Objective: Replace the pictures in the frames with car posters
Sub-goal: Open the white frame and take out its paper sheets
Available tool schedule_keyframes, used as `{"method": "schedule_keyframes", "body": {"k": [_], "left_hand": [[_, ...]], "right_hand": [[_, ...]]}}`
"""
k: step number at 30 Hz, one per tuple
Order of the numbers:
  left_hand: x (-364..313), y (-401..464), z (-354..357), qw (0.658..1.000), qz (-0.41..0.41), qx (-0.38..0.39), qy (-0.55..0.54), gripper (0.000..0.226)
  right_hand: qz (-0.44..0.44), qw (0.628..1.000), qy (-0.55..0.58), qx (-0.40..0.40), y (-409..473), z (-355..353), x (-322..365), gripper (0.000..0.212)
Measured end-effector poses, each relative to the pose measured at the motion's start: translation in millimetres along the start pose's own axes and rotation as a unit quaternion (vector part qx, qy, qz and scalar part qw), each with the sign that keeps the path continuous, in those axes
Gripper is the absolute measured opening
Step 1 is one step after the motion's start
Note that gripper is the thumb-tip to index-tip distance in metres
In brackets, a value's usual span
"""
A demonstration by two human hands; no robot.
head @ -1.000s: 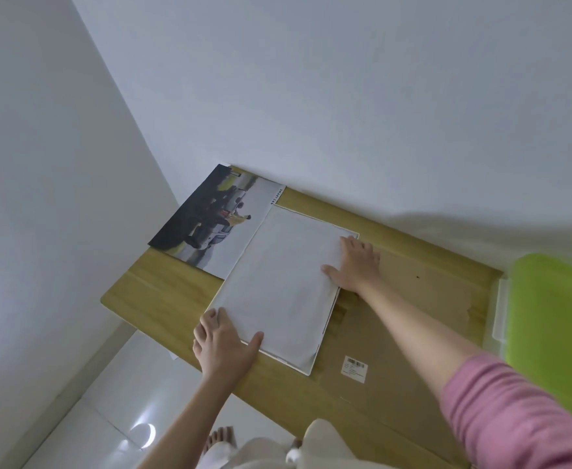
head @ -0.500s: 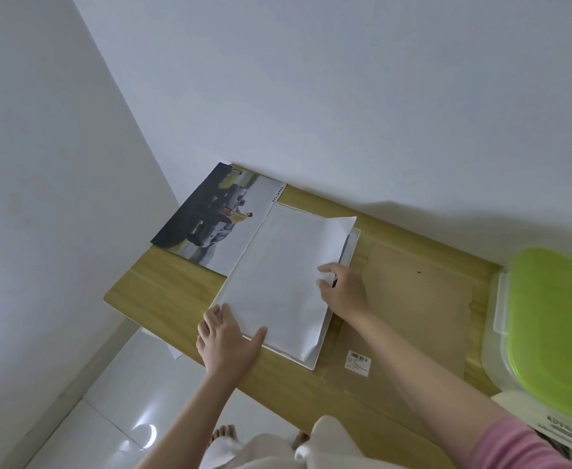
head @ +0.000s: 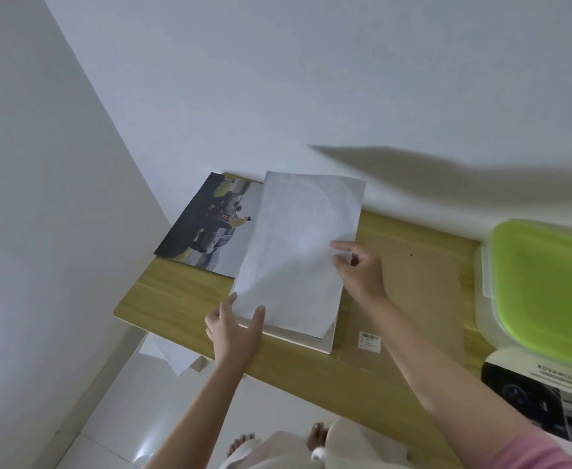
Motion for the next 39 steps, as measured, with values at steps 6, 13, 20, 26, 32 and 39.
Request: {"method": "schedule_keyframes", "body": {"k": [6,13,20,26,32,39], "left_hand": [[-23,-4,-12,0.988,0.078,0.087,-0.097,0.049],[-44,-34,19,0.94,0.092,0.294,-0.15,0.035],[-58,-83,73,0.886,0.157,0.431,-0.065,0.039],[-60,-106,116,0.858,0.189,0.477,0.016,0.042],[-69,-139,180,0.857,0.218,0.463,0.06,0.034],[-72,-185,258,0.886,0.195,0.409,0.098,0.031]], "right_hand": [[0.004,0.994,0.046,-0.096,-41,-35,4,0.032],[0.036,0.954,0.09,-0.282,-134,-91,-3,0.031],[0.067,0.893,0.149,-0.419,-244,-139,-20,0.033],[0.114,0.801,0.16,-0.566,-320,-205,-53,0.024],[0.175,0.766,0.157,-0.599,-363,-261,-108,0.021],[0.224,0.782,0.103,-0.572,-364,-342,-156,0.023]]}}
Point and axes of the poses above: each hand's wrist, its own y-axis towards the middle knuckle, its own z-axis out of the palm, x = y × z, the point moved 6 cm from there along y, towards the middle knuckle, and after that the axes turned 4 degrees about x, right-handed, at the moved point
